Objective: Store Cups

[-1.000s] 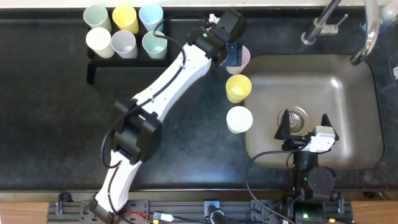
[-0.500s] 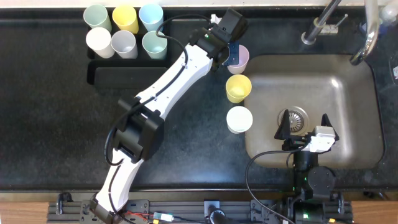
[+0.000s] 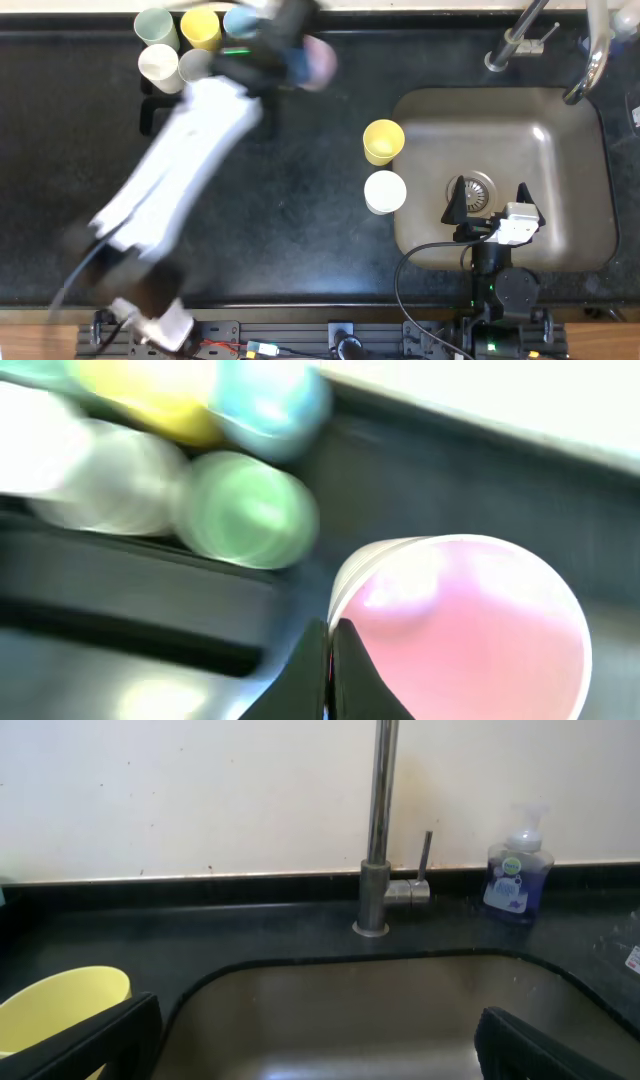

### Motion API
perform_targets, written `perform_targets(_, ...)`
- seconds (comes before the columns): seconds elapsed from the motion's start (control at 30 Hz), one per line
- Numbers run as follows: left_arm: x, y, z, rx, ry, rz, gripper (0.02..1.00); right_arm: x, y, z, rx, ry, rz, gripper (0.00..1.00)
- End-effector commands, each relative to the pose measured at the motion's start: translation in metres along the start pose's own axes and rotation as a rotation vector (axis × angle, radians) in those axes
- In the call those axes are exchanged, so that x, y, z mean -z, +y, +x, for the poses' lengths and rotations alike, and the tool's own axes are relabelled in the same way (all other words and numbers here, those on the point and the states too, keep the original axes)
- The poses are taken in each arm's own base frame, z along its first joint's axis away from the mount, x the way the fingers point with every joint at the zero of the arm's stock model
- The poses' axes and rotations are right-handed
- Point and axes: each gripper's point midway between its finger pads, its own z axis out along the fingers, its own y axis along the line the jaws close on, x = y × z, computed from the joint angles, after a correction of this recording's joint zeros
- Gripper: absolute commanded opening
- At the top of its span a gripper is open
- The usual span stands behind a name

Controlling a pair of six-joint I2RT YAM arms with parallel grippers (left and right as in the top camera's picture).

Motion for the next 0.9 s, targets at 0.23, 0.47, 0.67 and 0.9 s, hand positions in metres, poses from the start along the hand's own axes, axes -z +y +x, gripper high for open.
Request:
perform_targets(0.23, -0.016, 0.167, 0.013, 0.119, 0.08, -0.268, 0.034, 0.0, -0.001, 0.004, -0.007, 0.001, 0.003, 0.996)
perform_targets(0.47, -0.029, 0.215, 0.011, 0.163, 0.109, -0.338, 0.034, 0.0, -0.001, 0.004, -0.007, 0.001, 0.003, 0.993)
perform_targets(0.67, -0.056, 0.224, 0.023, 0.182, 0.183, -0.336, 0.034, 0.0, -0.001, 0.004, -0.007, 0.001, 0.003, 0.996)
perform_targets(0.9, -0.085, 0.223, 0.027, 0.177, 0.204, -0.326, 0.034, 0.0, -0.001, 0.004, -0.007, 0.001, 0.003, 0.996)
